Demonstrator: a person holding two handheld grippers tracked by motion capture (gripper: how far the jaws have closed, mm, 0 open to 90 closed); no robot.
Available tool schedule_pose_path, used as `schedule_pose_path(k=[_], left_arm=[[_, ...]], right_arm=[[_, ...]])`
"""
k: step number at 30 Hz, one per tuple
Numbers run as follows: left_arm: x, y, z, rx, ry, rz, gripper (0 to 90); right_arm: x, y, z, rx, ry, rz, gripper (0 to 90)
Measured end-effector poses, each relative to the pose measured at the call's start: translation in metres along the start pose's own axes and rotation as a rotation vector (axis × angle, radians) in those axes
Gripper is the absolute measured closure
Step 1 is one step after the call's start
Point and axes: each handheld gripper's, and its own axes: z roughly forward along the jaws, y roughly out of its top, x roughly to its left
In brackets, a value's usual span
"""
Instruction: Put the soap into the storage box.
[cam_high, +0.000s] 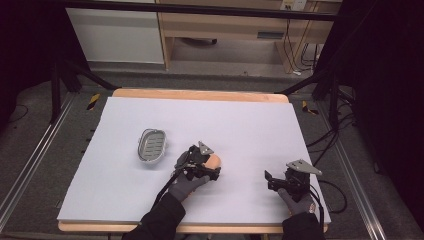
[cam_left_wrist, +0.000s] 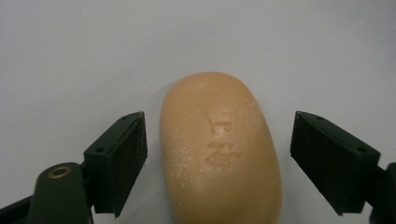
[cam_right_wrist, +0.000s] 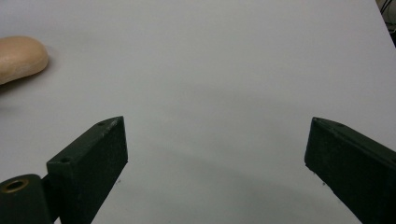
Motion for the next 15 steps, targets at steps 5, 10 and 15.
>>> schedule_pose_path(k=[5,10,15], left_arm=[[-0.0001,-0.0011,0.003,0.009,0.002,-0.003,18.9],[-0.0014,-0.0028,0.0068,0.023,0.001,-0.008,19.9],[-0.0016,-0.004,0.0096,0.036,0.008,-0.005,21.2]], right_arm=[[0.0001,-0.0001,0.0003,0.002,-0.002,-0.002,6.2],[-0.0001,-0.0002,0.0005,0.001,-0.003,-0.006,6.2],[-0.0002,-0.0001,0.0002,0.003,-0.004,-0.005,6.2]])
